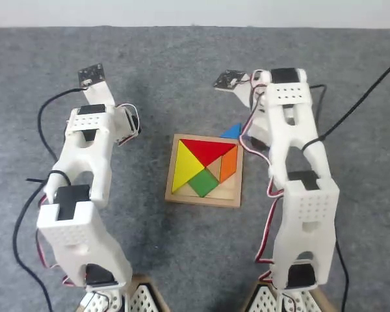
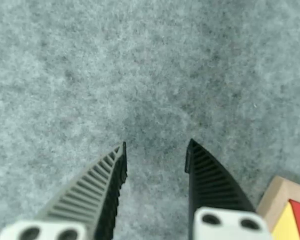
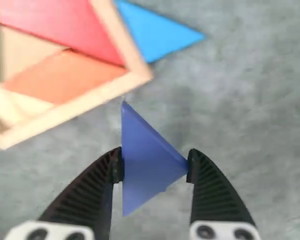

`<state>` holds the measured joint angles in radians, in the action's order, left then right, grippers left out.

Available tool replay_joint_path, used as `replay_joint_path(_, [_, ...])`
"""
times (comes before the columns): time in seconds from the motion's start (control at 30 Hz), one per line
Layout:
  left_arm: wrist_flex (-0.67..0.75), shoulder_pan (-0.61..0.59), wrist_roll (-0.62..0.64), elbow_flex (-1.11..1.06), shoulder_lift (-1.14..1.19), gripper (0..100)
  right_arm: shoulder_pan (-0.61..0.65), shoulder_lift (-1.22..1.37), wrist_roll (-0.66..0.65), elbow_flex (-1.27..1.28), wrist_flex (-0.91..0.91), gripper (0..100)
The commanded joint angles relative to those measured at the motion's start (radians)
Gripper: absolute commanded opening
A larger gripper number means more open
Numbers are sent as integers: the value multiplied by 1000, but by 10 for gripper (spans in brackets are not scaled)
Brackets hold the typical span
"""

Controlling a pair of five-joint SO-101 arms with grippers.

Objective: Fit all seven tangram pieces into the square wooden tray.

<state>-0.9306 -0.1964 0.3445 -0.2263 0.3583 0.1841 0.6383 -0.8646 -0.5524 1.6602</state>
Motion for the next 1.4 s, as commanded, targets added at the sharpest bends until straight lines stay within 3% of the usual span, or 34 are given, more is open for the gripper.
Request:
replay_joint_path(0.0, [8, 6, -11, 10, -64, 192, 54, -77, 255, -46, 71, 90])
replay_joint_path(0.1, [8, 6, -11, 10, -64, 192, 70, -76, 654, -44, 96, 93])
replay_joint_path(0.27, [8, 8, -11, 12, -64, 192, 102, -71, 1171, -43, 117, 91])
replay_joint_path(0.47, [17, 8, -11, 12, -66, 192, 254, -54, 1614, -28, 130, 90])
replay_joint_path(0.7, [21, 6, -11, 13, -66, 192, 375, -76, 1811, 72, 116, 89])
replay_joint_path(1.37, [21, 6, -11, 21, -64, 192, 358, -94, 1850, 219, -30, 63])
